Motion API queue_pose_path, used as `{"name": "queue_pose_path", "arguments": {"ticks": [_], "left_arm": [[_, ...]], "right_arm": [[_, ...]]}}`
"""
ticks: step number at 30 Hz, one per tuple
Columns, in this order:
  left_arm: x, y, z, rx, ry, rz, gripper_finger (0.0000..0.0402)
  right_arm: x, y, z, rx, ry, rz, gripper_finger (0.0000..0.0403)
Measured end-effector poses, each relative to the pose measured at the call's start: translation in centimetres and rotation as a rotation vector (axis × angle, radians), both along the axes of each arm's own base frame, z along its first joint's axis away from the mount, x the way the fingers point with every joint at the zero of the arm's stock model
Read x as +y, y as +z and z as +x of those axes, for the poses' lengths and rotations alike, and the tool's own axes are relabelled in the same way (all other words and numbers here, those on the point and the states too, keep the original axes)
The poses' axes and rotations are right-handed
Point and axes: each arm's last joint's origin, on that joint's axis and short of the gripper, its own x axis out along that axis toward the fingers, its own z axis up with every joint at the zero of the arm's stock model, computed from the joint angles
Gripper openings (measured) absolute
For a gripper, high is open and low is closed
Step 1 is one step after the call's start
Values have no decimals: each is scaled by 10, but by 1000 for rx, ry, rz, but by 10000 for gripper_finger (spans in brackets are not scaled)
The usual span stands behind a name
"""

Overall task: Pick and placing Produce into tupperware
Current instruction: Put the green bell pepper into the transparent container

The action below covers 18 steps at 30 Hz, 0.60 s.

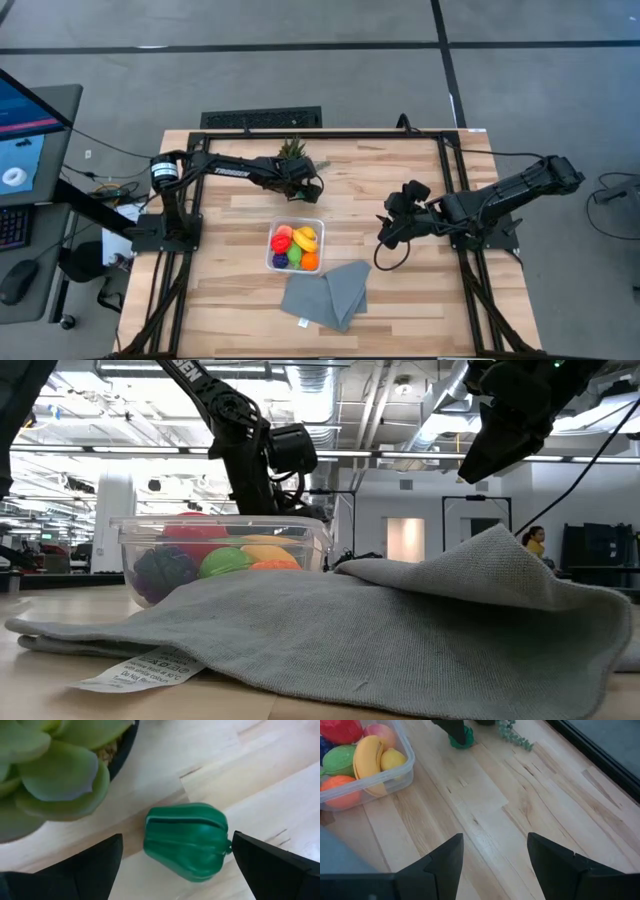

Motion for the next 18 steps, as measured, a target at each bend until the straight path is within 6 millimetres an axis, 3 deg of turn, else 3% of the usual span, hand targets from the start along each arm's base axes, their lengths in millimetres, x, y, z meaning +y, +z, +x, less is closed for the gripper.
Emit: {"name": "queue_pose_path", "arguments": {"ticks": [13,18], "left_arm": [[6,1,2,-34,6,9,360],[7,-11,5,-27,-7,-53,360]], "right_arm": [[-1,0,0,4,3,-5,245],[-1,0,0,6,4,-6,245]]}}
